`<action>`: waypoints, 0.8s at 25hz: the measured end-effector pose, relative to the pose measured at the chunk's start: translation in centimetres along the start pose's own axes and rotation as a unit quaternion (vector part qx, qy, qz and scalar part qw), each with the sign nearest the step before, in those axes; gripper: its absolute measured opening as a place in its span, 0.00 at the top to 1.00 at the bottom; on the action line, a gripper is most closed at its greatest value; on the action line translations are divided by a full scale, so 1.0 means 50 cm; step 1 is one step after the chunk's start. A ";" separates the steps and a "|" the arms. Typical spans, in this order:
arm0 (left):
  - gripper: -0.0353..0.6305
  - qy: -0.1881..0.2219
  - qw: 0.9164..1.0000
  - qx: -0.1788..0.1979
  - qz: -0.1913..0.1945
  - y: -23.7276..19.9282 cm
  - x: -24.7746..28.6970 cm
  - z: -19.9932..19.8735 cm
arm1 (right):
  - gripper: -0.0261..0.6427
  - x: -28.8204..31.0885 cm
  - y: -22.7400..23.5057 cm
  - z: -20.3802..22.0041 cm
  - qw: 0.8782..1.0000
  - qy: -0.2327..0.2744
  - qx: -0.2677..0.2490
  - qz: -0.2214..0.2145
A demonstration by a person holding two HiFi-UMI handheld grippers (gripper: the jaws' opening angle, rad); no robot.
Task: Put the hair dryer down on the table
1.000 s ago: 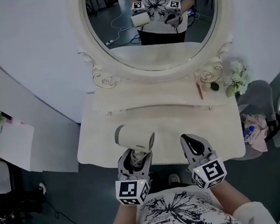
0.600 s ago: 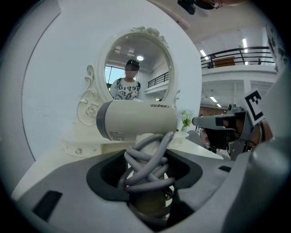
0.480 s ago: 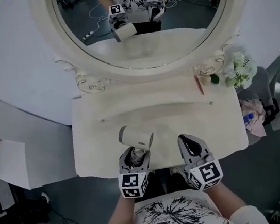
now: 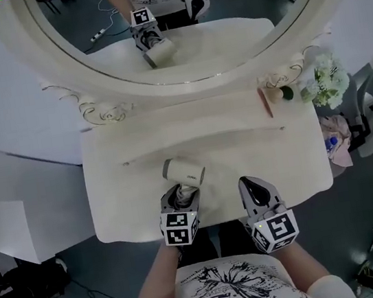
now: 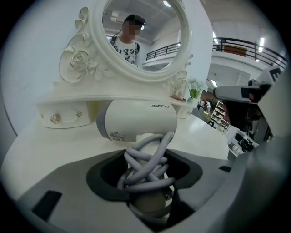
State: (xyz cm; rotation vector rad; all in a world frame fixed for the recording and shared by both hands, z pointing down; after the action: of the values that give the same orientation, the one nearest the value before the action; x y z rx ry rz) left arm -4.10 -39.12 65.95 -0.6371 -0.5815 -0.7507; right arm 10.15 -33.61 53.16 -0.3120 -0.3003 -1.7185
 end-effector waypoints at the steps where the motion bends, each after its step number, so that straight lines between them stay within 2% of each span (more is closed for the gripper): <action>1: 0.56 -0.009 1.000 0.004 0.000 0.001 0.009 0.001 | 0.93 0.002 0.006 0.003 1.000 -0.003 0.004 0.004; 8: 0.56 -0.056 0.998 0.017 -0.004 0.000 0.045 0.019 | 0.93 0.017 0.030 0.005 1.000 -0.008 0.021 0.018; 13: 0.56 -0.063 0.997 0.031 -0.008 -0.005 0.057 0.021 | 0.93 0.032 0.036 0.006 1.000 -0.009 0.022 0.019; 17: 0.56 -0.067 0.996 0.058 -0.018 0.001 0.063 0.017 | 0.93 0.039 0.039 0.003 1.000 -0.008 0.024 0.018; 20: 0.56 -0.063 0.996 0.056 -0.003 0.005 0.062 0.018 | 0.93 0.042 0.038 -0.003 1.000 -0.006 0.022 0.018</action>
State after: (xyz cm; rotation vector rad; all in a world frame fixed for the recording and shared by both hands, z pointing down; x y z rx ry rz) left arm -2.30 -39.67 68.59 -0.5816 -0.7370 -0.6813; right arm 11.66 -35.88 53.86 -0.2945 -0.3395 -1.6736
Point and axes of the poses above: the fingertips, and each gripper's own axes: x forward along the fingers, y to its right, z out of its underside, the point moved 1 cm from there along -x, backward along the fingers, and after that the axes turned 10 degrees about -x, right-handed, at the moved point
